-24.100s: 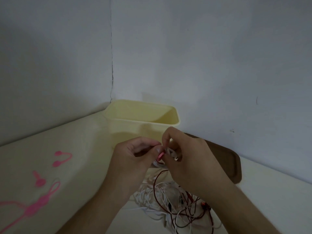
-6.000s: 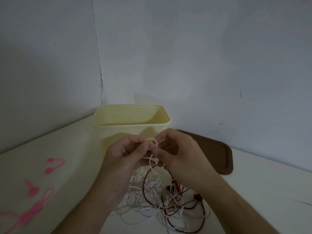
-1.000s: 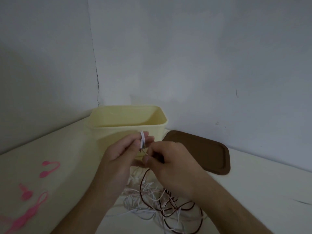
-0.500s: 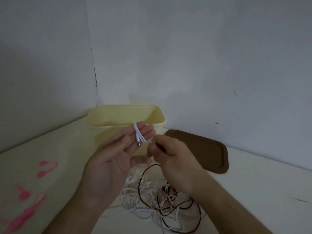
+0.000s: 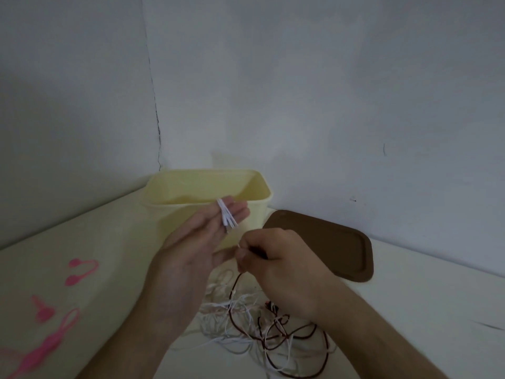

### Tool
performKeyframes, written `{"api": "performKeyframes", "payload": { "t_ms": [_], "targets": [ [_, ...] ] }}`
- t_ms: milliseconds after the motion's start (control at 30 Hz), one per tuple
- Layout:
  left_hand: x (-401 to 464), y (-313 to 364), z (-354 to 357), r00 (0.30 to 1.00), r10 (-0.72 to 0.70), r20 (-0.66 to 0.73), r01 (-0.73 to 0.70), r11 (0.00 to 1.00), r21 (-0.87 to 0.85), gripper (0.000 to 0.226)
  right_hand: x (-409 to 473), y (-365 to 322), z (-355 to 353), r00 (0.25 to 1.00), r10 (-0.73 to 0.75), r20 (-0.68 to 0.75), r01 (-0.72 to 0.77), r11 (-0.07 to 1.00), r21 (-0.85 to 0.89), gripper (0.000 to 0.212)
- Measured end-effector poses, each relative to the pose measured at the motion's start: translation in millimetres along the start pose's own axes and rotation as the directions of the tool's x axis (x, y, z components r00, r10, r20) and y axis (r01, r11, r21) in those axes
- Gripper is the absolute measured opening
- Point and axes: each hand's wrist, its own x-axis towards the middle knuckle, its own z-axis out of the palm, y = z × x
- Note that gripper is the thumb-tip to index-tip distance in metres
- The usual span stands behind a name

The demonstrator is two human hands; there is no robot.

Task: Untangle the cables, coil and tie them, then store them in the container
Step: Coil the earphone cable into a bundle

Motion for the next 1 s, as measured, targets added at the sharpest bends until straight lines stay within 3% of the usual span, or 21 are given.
{"api": "performKeyframes", "payload": {
  "t_ms": [67, 200, 400, 700, 867, 1000],
  "targets": [
    [1.7, 2.1, -3.0, 1.0, -0.014, -0.007, 0.013, 0.996, -0.088, 0.046, -0.4, -1.3, 6.8, 1.0, -0.02, 0.01, 0.02, 1.0, -0.012, 0.029],
    [-0.7, -3.1, 1.5, 1.0, -0.007, 0.013, 0.007, 0.999, -0.033, 0.046, 0.3, -1.9, 4.7, 0.999, -0.044, -0.003, 0.044, 0.996, -0.083, 0.025],
    [3.0, -3.1, -0.2, 0.998, -0.038, 0.053, 0.05, 0.964, -0.262, 0.046, 0.0, -2.5, 2.3, 0.999, -0.006, 0.05, 0.01, 0.996, -0.088, 0.029],
    [2.1, -0.1, 0.9, 0.999, -0.02, 0.027, 0.028, 0.939, -0.342, 0.045, -1.2, -4.0, 3.5, 0.996, 0.037, 0.081, -0.026, 0.991, -0.129, 0.029],
    [5.2, -2.2, -4.0, 0.997, -0.021, -0.076, 0.009, 0.988, -0.155, 0.042, -0.9, -6.2, -3.0, 0.998, 0.054, 0.034, -0.049, 0.991, -0.124, 0.029],
    [0.4, -7.4, 1.6, 0.995, 0.04, -0.088, -0.012, 0.952, 0.306, 0.026, -1.6, -7.9, -8.7, 1.0, 0.016, -0.004, -0.016, 0.991, -0.136, 0.032]
  ]
}}
